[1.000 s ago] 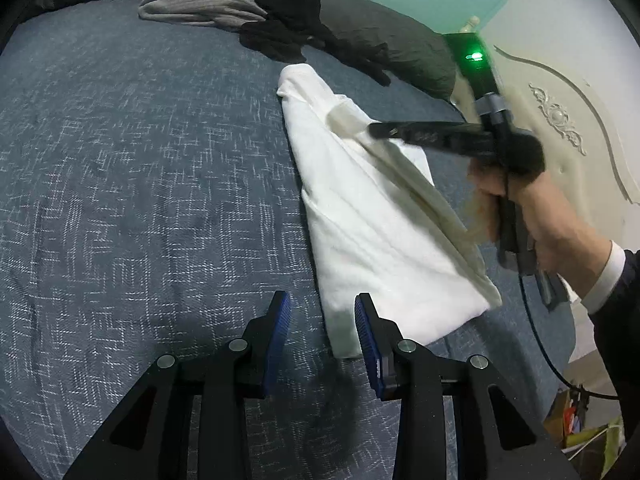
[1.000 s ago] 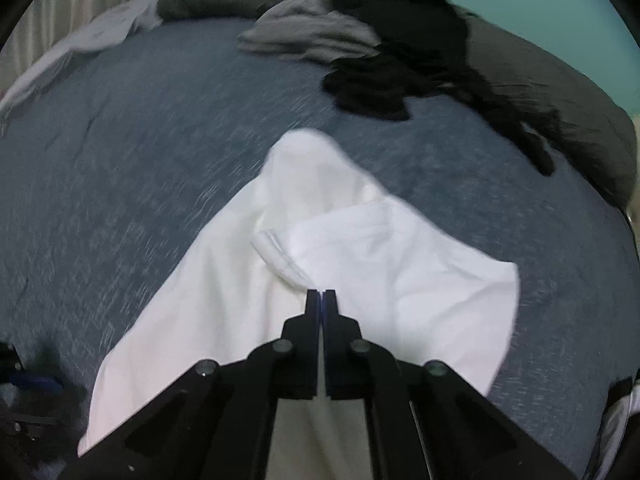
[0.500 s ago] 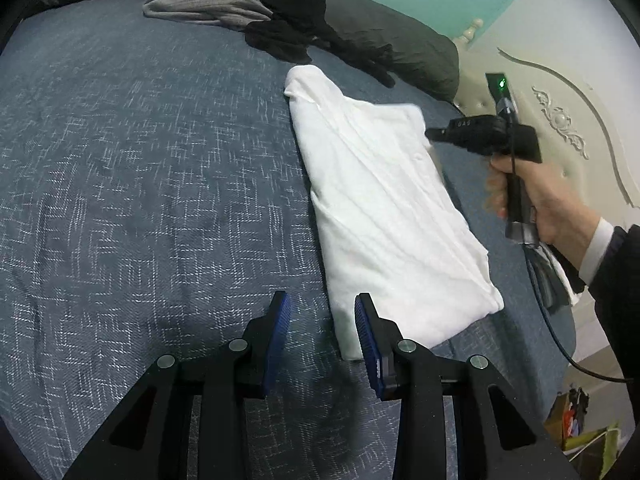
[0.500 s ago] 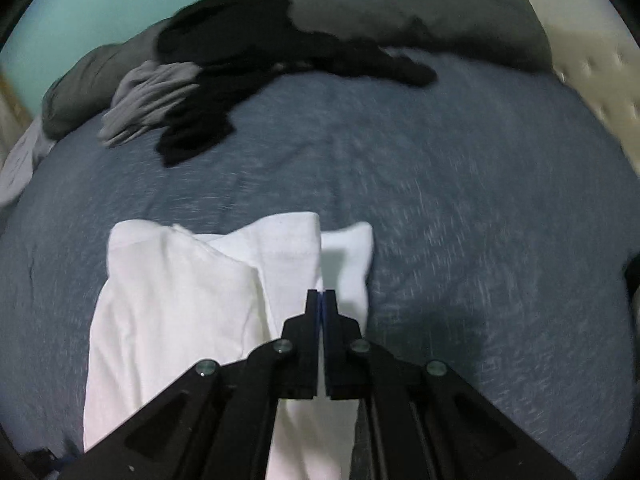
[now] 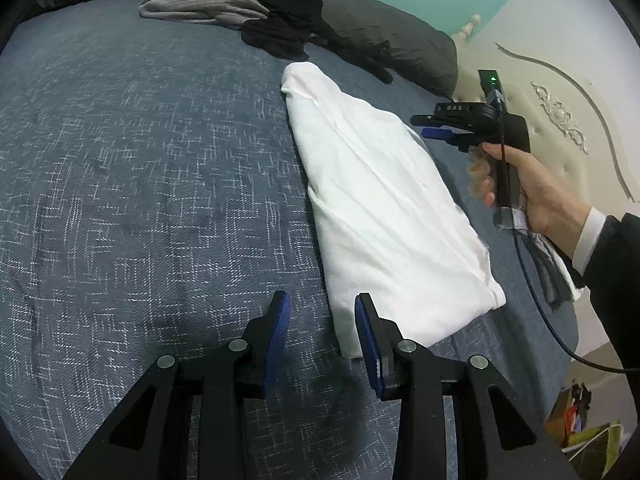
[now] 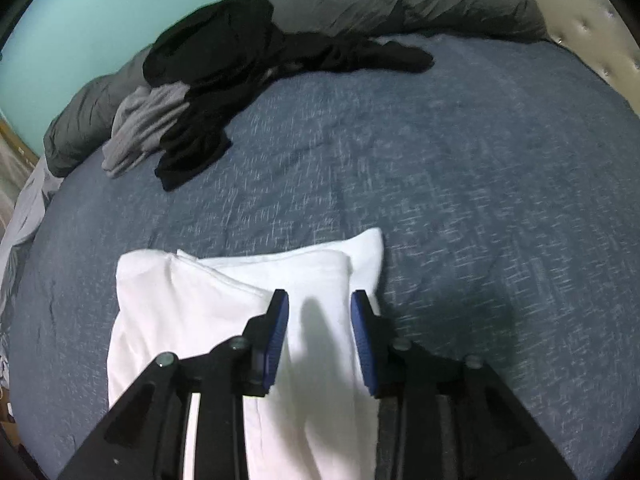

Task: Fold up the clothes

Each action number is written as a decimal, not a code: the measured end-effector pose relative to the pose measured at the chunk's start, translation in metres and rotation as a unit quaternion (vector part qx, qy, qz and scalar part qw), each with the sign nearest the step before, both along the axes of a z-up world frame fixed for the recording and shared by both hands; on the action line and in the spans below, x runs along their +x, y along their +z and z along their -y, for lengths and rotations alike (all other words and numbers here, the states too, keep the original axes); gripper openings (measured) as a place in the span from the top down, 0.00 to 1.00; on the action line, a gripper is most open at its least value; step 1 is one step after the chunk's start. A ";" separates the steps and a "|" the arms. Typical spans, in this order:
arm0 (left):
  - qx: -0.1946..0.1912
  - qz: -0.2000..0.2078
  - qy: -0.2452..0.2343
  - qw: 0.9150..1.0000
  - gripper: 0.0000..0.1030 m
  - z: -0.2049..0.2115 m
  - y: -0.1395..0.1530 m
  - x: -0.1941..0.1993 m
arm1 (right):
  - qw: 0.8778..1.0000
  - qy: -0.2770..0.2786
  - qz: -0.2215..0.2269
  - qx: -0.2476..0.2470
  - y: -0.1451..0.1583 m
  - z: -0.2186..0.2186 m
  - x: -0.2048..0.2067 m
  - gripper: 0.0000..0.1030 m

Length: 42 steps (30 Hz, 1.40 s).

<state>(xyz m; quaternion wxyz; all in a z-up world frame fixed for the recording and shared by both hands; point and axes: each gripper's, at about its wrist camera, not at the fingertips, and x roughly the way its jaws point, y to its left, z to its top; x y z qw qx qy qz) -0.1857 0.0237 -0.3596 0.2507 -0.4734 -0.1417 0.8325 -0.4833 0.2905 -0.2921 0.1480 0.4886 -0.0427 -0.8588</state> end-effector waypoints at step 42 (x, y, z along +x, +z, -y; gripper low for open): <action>-0.010 0.005 -0.007 1.000 0.64 -0.003 -0.007 0.000 | 0.997 0.034 0.021 -0.059 -0.015 -0.009 0.006 0.70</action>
